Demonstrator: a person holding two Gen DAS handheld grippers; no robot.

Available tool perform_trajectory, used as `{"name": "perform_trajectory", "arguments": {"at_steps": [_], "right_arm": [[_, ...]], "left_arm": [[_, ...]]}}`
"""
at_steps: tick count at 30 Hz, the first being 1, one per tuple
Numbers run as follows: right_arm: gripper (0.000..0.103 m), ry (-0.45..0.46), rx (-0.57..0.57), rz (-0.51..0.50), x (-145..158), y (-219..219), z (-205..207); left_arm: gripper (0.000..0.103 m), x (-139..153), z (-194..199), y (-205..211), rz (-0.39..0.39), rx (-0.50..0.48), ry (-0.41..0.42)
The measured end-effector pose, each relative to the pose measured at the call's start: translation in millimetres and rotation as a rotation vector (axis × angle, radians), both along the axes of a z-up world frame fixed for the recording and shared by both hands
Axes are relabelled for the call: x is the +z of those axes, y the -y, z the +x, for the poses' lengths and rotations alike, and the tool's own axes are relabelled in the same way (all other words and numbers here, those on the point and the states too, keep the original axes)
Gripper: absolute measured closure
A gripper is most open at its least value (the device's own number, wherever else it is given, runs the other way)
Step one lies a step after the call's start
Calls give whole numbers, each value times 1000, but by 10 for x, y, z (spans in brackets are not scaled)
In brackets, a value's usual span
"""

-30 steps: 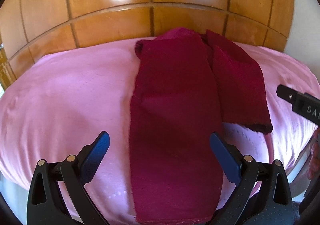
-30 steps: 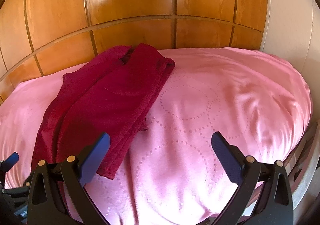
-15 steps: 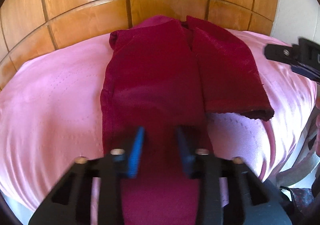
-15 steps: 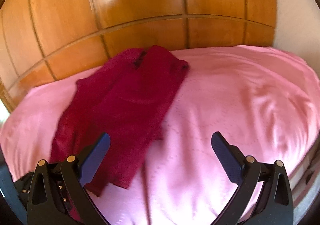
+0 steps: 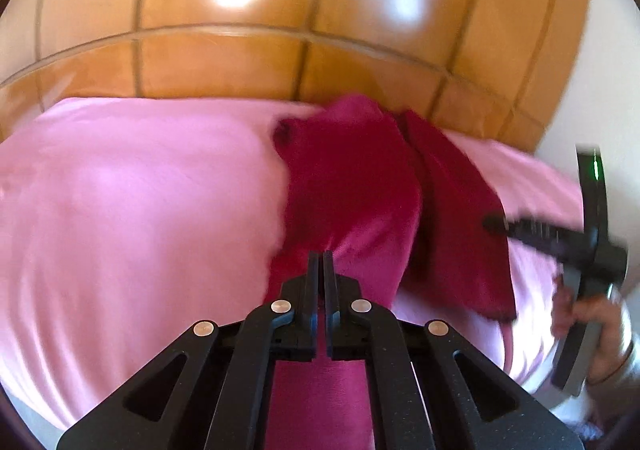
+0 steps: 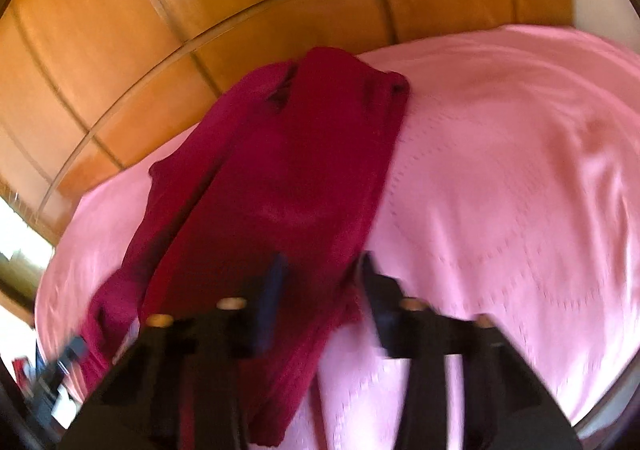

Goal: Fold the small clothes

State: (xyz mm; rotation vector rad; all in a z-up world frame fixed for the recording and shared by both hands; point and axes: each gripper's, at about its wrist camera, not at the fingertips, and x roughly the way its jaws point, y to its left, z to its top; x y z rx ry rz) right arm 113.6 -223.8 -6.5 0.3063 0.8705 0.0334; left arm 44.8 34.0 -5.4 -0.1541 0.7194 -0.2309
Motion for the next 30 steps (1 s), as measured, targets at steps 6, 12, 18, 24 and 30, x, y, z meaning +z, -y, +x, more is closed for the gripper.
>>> {"name": "perform_trajectory", "arguments": {"at_steps": [6, 12, 18, 24, 30], "right_arm": [[96, 108, 58, -168, 278, 39, 24], [97, 168, -46, -378, 493, 498, 242], [97, 82, -208, -525, 420, 1240, 794], [96, -30, -335, -631, 250, 1831, 1364], [41, 9, -365, -601, 306, 1939, 1366]], "left_arm": [[102, 390, 427, -707, -32, 198, 71], [103, 568, 1074, -1342, 15, 374, 60], [103, 468, 1782, -1658, 104, 489, -41], [103, 375, 2146, -1889, 118, 587, -107], [56, 474, 1614, -1772, 0, 512, -4]]}}
